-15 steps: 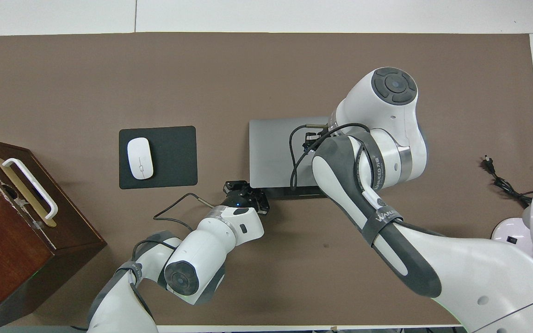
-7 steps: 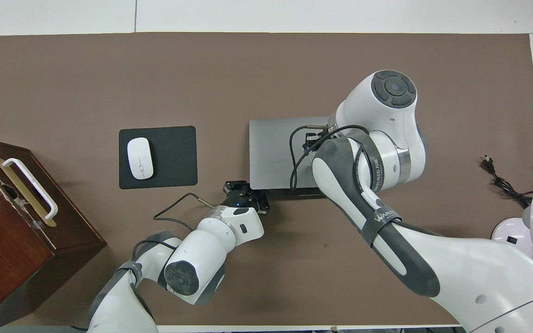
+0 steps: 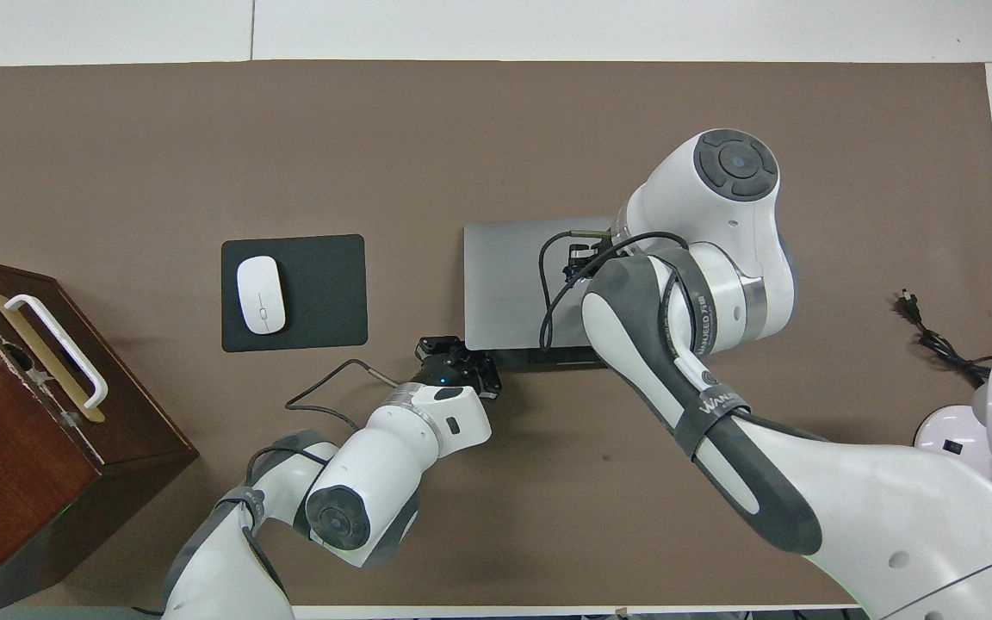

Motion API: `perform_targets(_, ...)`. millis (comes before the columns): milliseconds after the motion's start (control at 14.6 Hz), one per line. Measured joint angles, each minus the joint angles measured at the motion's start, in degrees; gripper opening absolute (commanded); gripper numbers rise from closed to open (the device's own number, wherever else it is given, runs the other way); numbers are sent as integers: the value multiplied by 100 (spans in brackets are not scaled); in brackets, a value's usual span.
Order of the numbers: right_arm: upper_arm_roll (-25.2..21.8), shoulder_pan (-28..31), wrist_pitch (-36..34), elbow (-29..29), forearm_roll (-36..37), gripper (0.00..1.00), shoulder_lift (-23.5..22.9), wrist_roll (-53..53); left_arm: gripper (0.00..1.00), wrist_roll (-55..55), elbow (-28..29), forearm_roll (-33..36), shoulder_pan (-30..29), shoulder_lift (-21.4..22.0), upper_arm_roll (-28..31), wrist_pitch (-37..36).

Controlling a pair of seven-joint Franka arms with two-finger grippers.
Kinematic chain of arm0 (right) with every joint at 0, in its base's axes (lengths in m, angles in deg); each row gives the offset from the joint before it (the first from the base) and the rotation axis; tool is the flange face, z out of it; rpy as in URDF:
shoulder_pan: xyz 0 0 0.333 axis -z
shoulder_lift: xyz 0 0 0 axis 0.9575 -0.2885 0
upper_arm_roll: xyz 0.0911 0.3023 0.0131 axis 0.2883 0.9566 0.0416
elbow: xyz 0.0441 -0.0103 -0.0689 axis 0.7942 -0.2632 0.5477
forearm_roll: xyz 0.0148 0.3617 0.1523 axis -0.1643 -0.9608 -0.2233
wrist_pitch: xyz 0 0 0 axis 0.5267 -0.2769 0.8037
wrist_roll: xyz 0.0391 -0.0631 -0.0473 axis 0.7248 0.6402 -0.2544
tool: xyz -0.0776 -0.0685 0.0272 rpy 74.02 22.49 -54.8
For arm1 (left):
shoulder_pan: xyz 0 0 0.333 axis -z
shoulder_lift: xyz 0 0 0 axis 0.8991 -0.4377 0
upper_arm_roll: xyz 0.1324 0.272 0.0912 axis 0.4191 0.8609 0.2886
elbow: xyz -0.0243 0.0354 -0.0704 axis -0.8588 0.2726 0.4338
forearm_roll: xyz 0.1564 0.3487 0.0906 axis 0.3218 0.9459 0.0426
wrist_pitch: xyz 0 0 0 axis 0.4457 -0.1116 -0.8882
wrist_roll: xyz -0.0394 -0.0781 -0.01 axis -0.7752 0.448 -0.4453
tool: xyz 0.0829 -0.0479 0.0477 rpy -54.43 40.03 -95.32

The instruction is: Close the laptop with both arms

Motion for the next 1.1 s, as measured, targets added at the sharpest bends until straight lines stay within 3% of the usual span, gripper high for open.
perform_targets(274,-77,155,-44,276,132,0,353,124,0,0,0,0,0,0,0,0)
perform_targets(548,-98,724,-433,762,251,3,785,910,0,0,0,0,0,0,0,1)
perform_targets(754,-109,1067,-973,1075,276,34,1015,1319,0,79,0,-2,-6,-1,4,2)
perform_targets(823,-113,1158,-1123,1124,353,51,1121,1421,0,180,0,-2,-11,-1,11,2)
perform_targets(891,-115,1277,-1247,1164,456,84,1228,1586,0,281,0,-2,-12,-1,16,4)
perform_targets(960,-117,1435,-1361,1194,506,100,1325,1833,0,360,0,-2,-12,-1,16,5)
perform_targets(1097,-128,1828,-1567,1255,517,100,1449,2395,0,538,-1,-2,-12,-1,19,7)
